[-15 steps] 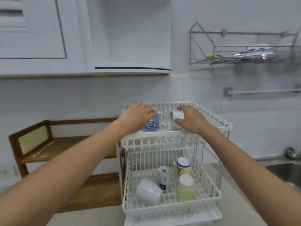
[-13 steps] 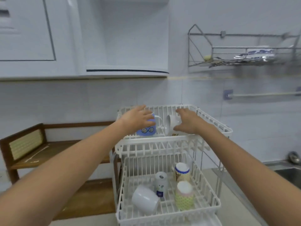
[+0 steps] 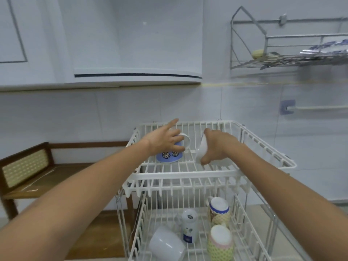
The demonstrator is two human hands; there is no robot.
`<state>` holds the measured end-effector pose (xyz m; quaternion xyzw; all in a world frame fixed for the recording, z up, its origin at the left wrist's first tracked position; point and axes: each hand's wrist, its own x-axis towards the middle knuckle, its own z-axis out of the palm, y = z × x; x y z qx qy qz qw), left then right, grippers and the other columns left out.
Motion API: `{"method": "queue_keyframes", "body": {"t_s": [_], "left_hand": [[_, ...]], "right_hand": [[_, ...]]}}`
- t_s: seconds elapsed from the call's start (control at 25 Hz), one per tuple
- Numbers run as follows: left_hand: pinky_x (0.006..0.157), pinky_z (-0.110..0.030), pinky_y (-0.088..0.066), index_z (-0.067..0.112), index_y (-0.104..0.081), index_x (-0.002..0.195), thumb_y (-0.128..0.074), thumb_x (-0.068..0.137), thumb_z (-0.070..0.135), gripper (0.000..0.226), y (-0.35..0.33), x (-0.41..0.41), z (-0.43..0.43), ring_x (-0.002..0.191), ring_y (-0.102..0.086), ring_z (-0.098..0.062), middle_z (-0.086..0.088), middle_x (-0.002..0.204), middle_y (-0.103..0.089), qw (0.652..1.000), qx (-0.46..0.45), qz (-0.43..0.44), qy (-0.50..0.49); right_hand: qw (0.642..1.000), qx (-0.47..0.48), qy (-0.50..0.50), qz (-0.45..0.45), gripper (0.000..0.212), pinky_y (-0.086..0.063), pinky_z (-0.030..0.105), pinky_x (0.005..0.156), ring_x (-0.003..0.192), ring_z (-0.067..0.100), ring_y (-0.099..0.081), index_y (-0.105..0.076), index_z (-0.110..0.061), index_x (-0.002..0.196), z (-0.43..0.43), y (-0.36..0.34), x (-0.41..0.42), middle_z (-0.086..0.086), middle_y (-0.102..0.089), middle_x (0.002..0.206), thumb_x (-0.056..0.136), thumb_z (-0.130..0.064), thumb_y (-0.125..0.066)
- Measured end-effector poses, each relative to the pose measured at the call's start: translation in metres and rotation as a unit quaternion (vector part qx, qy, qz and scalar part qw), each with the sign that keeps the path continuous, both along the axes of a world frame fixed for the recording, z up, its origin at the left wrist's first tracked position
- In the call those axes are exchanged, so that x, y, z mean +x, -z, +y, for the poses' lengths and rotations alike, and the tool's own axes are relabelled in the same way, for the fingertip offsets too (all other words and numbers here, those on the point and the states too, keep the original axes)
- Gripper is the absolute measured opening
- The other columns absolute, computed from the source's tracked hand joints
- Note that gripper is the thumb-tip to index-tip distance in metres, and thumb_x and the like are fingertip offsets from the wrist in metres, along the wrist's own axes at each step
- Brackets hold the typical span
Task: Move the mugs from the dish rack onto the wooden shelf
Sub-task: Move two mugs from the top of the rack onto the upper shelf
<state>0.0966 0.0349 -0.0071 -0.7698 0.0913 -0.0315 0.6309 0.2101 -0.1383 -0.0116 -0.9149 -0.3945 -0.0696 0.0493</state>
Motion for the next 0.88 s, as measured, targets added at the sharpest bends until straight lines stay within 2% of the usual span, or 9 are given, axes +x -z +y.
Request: {"method": "queue_keyframes", "body": {"t_s": [0.08, 0.16, 0.28, 0.4, 0.48, 0.56, 0.68, 0.8, 0.88], "left_hand": [[0.109, -0.068, -0.008, 0.031, -0.021, 0.142, -0.07, 0.075, 0.014, 0.085, -0.005, -0.014, 0.005, 0.127, -0.036, -0.037, -0.016, 0.145, -0.032, 0.993, -0.094, -0.07, 0.019], [0.103, -0.065, -0.026, 0.025, -0.038, 0.14, -0.078, 0.066, 0.026, 0.084, -0.011, -0.036, 0.009, 0.113, -0.05, -0.04, -0.018, 0.136, -0.046, 0.958, -0.202, -0.179, 0.092], [0.083, -0.049, -0.048, 0.009, -0.055, 0.124, -0.084, 0.05, 0.041, 0.086, -0.014, -0.08, 0.016, 0.088, -0.062, -0.039, -0.019, 0.113, -0.063, 0.845, -0.383, -0.299, 0.226], [0.077, -0.042, -0.054, 0.01, -0.046, 0.129, -0.085, 0.051, 0.048, 0.096, -0.009, -0.136, 0.04, 0.094, -0.064, -0.034, -0.013, 0.114, -0.064, 0.724, -0.539, -0.368, 0.225], [0.078, -0.037, -0.052, 0.021, -0.038, 0.135, -0.081, 0.052, 0.056, 0.1, -0.003, -0.171, 0.065, 0.102, -0.061, -0.027, -0.006, 0.12, -0.062, 0.651, -0.605, -0.418, 0.189], [0.077, -0.037, -0.052, 0.026, -0.034, 0.133, -0.077, 0.052, 0.064, 0.1, 0.004, -0.202, 0.097, 0.106, -0.057, -0.026, -0.005, 0.121, -0.06, 0.609, -0.627, -0.467, 0.133], [0.075, -0.04, -0.056, 0.024, -0.038, 0.127, -0.075, 0.049, 0.067, 0.096, 0.02, -0.234, 0.147, 0.1, -0.058, -0.027, -0.007, 0.111, -0.061, 0.554, -0.662, -0.503, 0.038], [0.07, -0.039, -0.056, 0.02, -0.042, 0.117, -0.077, 0.049, 0.063, 0.088, 0.042, -0.256, 0.194, 0.089, -0.062, -0.026, 0.0, 0.099, -0.06, 0.442, -0.724, -0.528, -0.027], [0.07, -0.038, -0.055, 0.015, -0.045, 0.116, -0.079, 0.05, 0.056, 0.085, 0.058, -0.263, 0.218, 0.088, -0.063, -0.027, -0.001, 0.098, -0.06, 0.4, -0.747, -0.527, -0.062]], "right_hand": [[0.997, 0.075, 0.029, 0.02, 0.09, -0.047, 0.034, 0.072, 0.09, 0.028, -0.055, -0.042, -0.018, 0.119, -0.009, -0.005, -0.001, 0.005, -0.059, 0.107, 0.046, -0.056, -0.08], [0.981, 0.185, 0.045, 0.044, 0.095, -0.048, 0.036, 0.074, 0.088, 0.026, -0.052, -0.044, -0.021, 0.12, -0.017, -0.009, -0.009, 0.006, -0.06, 0.108, 0.041, -0.062, -0.076], [0.929, 0.353, 0.035, 0.106, 0.095, -0.05, 0.035, 0.068, 0.089, 0.022, -0.056, -0.049, -0.026, 0.115, -0.024, -0.014, -0.039, 0.0, -0.06, 0.105, 0.034, -0.069, -0.074], [0.884, 0.434, -0.04, 0.169, 0.095, -0.044, 0.026, 0.055, 0.092, 0.017, -0.06, -0.051, -0.027, 0.115, -0.012, -0.026, -0.086, -0.005, -0.06, 0.106, 0.034, -0.069, -0.077], [0.868, 0.447, -0.091, 0.195, 0.088, -0.043, 0.025, 0.056, 0.091, 0.014, -0.061, -0.052, -0.027, 0.112, 0.006, -0.039, -0.121, -0.008, -0.061, 0.103, 0.038, -0.065, -0.079], [0.865, 0.442, -0.124, 0.201, 0.082, -0.046, 0.025, 0.06, 0.089, 0.01, -0.062, -0.053, -0.026, 0.11, 0.033, -0.05, -0.158, -0.01, -0.062, 0.101, 0.041, -0.062, -0.081], [0.872, 0.42, -0.15, 0.202, 0.081, -0.052, 0.028, 0.06, 0.085, 0.009, -0.064, -0.057, -0.023, 0.107, 0.085, -0.055, -0.204, -0.009, -0.065, 0.097, 0.039, -0.062, -0.08], [0.878, 0.405, -0.146, 0.211, 0.083, -0.058, 0.031, 0.06, 0.082, 0.013, -0.066, -0.058, -0.019, 0.107, 0.151, -0.045, -0.239, -0.005, -0.067, 0.094, 0.038, -0.06, -0.081], [0.893, 0.381, -0.12, 0.209, 0.086, -0.059, 0.034, 0.063, 0.085, 0.019, -0.067, -0.056, -0.014, 0.109, 0.195, -0.031, -0.252, -0.001, -0.067, 0.097, 0.041, -0.059, -0.082]]}}
